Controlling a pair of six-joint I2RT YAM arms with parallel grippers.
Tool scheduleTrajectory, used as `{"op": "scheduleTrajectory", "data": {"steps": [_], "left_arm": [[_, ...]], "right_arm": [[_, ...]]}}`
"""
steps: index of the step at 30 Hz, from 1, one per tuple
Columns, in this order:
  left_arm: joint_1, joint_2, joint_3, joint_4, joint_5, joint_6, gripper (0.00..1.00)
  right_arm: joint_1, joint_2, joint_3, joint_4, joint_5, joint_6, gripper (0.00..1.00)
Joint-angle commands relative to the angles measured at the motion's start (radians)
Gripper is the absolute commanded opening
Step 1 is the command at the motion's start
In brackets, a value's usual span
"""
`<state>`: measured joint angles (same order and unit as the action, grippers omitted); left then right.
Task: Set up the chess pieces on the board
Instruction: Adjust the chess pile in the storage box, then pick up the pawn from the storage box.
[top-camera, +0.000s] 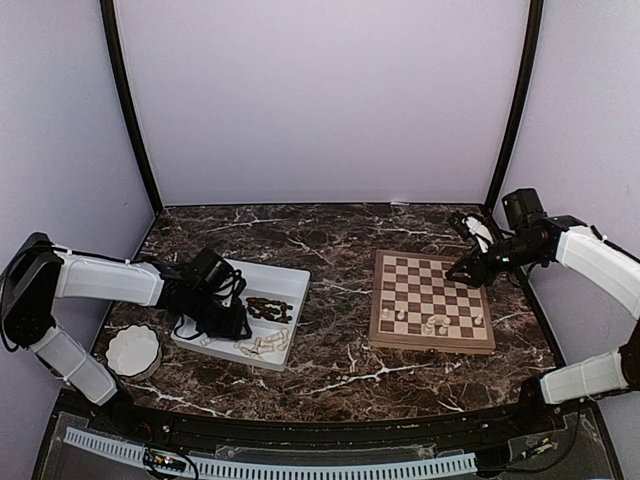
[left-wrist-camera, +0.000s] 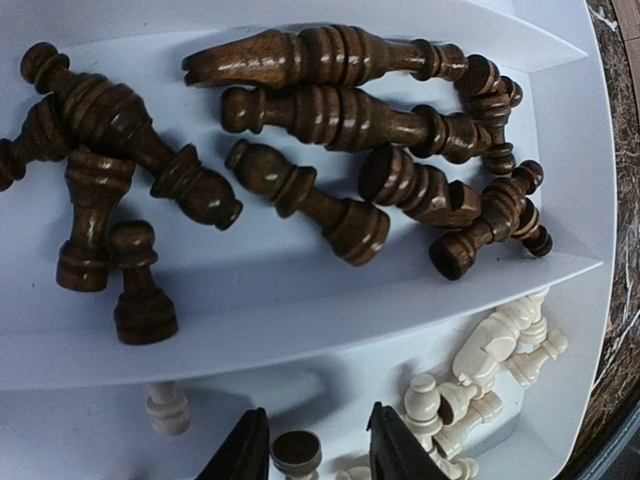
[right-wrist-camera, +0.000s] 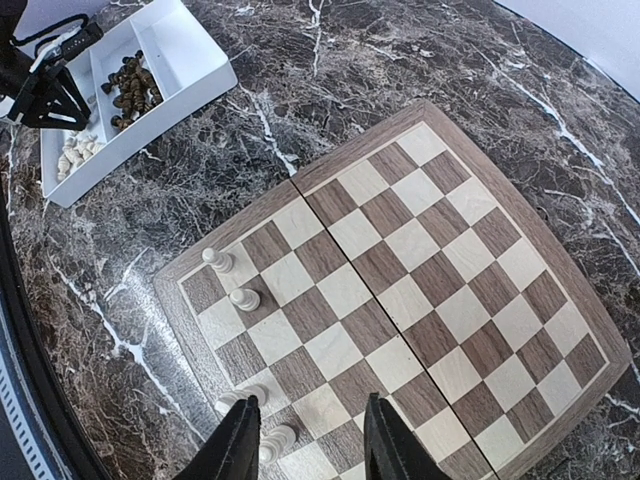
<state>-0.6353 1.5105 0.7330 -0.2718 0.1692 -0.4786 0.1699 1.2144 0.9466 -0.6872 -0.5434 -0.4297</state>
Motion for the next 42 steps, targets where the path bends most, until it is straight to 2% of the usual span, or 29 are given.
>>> {"op": "scheduleTrajectory", "data": {"steps": [1, 5, 8, 13, 17, 33, 42], "left_arm": [[-0.025, 0.002, 0.051, -0.05, 0.011, 0.026, 0.37], [-0.045, 0.018, 0.099, -0.096, -0.027, 0.038, 0.37], [-0.048, 0.042, 0.154, -0.182, -0.116, 0.02, 0.37], [-0.048, -0.01, 0.188, -0.282, -0.266, -0.044, 0.39], [-0.041, -0.024, 0.192, -0.307, -0.325, -0.054, 0.4], [-0.027, 0.085, 0.22, -0.28, -0.312, -0.015, 0.39], [-0.071, -0.051, 0.106, -0.175, -0.1, 0.028, 0.38]], "right_arm": [[-0.004, -0.033, -0.027, 0.034, -0.014, 0.011, 0.37], [-0.004, -0.035, -0.033, 0.04, -0.013, 0.012, 0.37], [-0.004, -0.03, -0.029, 0.033, -0.016, 0.01, 0.37], [-0.004, -0.042, -0.045, 0.038, -0.015, 0.004, 0.38], [-0.004, -0.043, -0.052, 0.048, -0.018, 0.005, 0.38], [-0.004, -0.05, -0.061, 0.043, -0.011, -0.003, 0.37], [-0.004, -0.043, -0.065, 0.046, -0.015, -0.009, 0.38]]}}
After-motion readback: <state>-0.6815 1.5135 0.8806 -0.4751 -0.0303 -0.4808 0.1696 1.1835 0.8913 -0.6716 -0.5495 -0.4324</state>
